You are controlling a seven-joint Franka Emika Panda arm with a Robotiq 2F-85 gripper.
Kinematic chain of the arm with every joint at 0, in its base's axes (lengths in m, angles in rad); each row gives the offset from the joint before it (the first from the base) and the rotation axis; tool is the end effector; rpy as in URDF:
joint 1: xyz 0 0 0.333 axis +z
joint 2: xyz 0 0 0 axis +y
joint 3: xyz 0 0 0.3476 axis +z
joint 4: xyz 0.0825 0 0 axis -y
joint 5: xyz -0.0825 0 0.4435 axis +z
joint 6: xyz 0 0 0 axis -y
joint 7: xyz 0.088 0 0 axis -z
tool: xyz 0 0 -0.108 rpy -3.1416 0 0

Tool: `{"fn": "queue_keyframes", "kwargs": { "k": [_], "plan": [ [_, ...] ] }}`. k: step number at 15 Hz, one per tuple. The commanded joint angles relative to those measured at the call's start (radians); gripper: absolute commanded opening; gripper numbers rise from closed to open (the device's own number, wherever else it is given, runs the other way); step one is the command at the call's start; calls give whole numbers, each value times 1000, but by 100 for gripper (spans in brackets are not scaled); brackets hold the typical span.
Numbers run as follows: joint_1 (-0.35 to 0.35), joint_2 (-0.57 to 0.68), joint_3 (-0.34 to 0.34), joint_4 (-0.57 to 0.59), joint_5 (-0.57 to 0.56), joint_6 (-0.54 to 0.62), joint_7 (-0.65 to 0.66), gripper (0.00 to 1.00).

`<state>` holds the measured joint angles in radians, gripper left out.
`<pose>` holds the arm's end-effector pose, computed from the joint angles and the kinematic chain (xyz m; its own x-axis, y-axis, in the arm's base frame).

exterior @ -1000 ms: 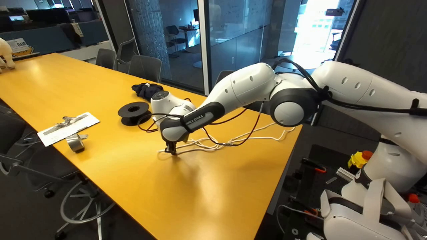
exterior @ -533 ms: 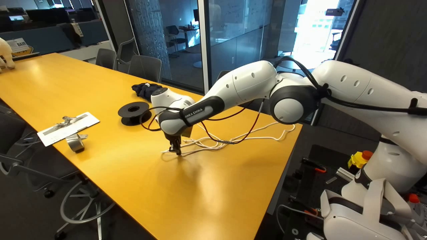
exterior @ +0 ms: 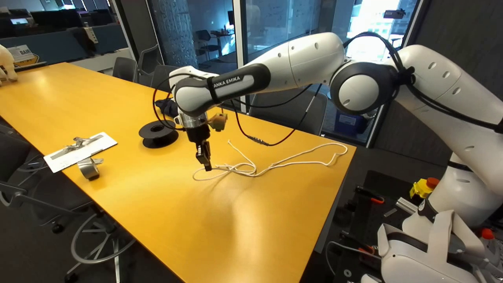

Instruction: Untangle the two ropes on the table.

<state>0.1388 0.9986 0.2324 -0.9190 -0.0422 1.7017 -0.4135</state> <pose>0.8136 0.2314 0.2655 0.7447 0.6568 -0.1186 0.6252 -0.7486 -0.2206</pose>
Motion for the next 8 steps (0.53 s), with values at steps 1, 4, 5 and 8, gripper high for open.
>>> {"fn": "queue_keyframes", "kwargs": {
  "k": [1,4,5,8],
  "plan": [
    [-13,-196,50,-206,38,-4,0,1],
    [-19,-338,70,-344,42,21,48,1],
    [-20,-385,74,-387,46,33,73,1],
    [-11,-533,75,-513,54,94,188,1]
  ]
}}
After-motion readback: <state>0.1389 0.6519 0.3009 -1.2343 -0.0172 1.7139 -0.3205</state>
